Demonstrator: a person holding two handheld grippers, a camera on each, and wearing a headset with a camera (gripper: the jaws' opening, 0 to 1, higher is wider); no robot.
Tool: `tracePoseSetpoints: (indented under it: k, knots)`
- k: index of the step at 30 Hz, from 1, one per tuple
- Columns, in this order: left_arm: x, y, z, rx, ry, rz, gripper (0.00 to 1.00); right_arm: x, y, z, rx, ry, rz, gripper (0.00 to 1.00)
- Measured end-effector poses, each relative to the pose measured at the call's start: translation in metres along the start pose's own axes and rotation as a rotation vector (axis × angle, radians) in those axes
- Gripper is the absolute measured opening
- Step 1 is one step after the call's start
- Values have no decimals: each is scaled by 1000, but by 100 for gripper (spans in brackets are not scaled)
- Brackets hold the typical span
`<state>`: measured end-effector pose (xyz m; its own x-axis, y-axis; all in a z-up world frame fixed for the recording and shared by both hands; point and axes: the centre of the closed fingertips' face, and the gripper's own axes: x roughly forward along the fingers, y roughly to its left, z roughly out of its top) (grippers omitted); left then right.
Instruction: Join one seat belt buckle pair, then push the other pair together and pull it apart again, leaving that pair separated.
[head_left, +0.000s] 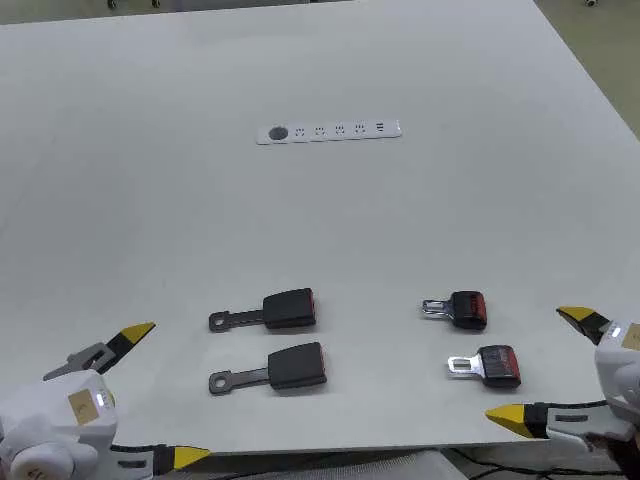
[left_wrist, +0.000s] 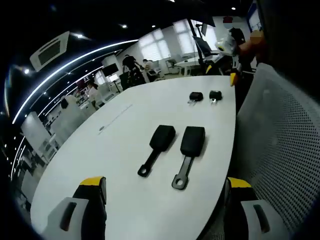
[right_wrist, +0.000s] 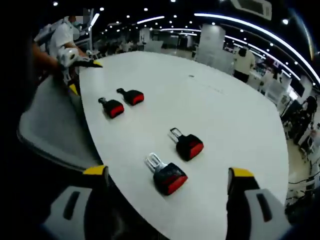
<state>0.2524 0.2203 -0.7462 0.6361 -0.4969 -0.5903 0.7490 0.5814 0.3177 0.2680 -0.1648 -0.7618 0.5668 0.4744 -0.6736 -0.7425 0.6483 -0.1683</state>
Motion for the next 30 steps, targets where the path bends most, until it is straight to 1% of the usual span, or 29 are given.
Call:
tracePoseSetpoints:
  k: [2,5,7,12,15,17,19,20,22,24,25,27,29,30]
  knots:
    - [0,-1,0,3,2,-4,97,3,-4,-1,2,3,-2,99]
    - [2,-1,-5,10,15,-12,97,5,-4,1,11,6,-9,97]
    - [2,0,-6,14,15,-12,96,5,-6,3,19,2,-23,96]
    - [3,4,-9,16,13,-6,96,7,-5,5,34,-5,-35,94]
    - [4,5,-11,21,15,-7,95,8,0,4,35,-1,-23,93]
    - [4,5,-11,32,14,-7,95,9,4,0,30,14,-14,93]
    - [5,4,-13,39,16,-16,97,8,8,-1,28,17,-5,94]
    - [6,2,-14,53,19,-24,98,8,8,-2,26,19,-5,95]
    - [7,1,-14,50,16,-34,99,8,7,-5,4,22,3,98]
    - [8,0,-14,50,16,-38,100,5,8,-10,-39,38,14,100]
    - [8,0,-14,47,14,-36,100,4,5,-11,-42,37,-1,100]
    - [7,1,-13,41,12,-30,100,1,3,-11,-38,33,-10,100]
    - [7,2,-11,42,12,-22,100,-2,1,-10,-14,28,-21,100]
    - [7,2,-11,41,11,-20,100,-5,-3,-12,0,22,-29,100]
